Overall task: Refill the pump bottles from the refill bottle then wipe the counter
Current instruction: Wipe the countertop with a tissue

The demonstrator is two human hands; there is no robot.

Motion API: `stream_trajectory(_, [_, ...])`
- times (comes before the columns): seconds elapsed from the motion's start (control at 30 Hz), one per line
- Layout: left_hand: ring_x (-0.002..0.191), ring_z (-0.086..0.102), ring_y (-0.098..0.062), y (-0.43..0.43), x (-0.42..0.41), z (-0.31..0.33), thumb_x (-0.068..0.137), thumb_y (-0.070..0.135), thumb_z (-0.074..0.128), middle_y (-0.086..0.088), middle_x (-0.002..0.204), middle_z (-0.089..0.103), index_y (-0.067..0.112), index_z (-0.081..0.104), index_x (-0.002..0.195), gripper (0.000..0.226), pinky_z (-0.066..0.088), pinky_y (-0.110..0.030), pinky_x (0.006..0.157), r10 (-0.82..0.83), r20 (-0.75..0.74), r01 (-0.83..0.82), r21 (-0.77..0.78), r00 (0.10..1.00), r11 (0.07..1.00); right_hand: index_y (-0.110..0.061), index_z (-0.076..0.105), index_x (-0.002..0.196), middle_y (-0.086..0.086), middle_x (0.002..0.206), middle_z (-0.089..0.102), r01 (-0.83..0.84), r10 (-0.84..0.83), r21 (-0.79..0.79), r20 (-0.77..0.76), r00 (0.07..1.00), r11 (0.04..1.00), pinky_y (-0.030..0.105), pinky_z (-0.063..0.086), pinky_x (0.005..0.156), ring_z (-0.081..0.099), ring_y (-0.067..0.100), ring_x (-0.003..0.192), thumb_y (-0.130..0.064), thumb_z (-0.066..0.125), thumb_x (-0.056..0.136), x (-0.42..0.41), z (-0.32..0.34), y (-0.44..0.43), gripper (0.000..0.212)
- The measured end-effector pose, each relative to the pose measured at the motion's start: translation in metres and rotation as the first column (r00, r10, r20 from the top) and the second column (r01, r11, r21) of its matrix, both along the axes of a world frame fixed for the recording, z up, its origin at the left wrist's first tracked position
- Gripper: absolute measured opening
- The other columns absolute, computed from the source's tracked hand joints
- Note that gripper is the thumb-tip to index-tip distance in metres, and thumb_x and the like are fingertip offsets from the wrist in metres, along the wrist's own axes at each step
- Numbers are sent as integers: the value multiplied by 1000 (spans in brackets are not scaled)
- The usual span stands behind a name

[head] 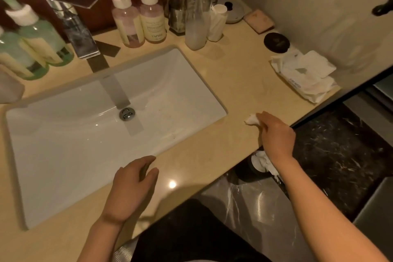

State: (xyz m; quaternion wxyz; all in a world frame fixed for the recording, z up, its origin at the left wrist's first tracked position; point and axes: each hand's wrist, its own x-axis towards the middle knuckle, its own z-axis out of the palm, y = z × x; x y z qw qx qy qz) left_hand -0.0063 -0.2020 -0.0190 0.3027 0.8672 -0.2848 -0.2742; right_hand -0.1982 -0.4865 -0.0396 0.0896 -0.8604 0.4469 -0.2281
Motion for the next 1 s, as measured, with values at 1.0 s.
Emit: stream_trajectory(1.0, [101, 51, 9, 113, 2, 19, 92, 23, 58, 28, 106, 59, 36, 63, 109, 22, 35, -47, 109, -4, -2, 4, -223, 1000, 975, -17, 74, 97, 0, 107, 69, -576, 590, -147, 77, 803, 804, 32, 51, 92, 62, 12, 106, -32, 59, 88, 18, -40, 174, 24])
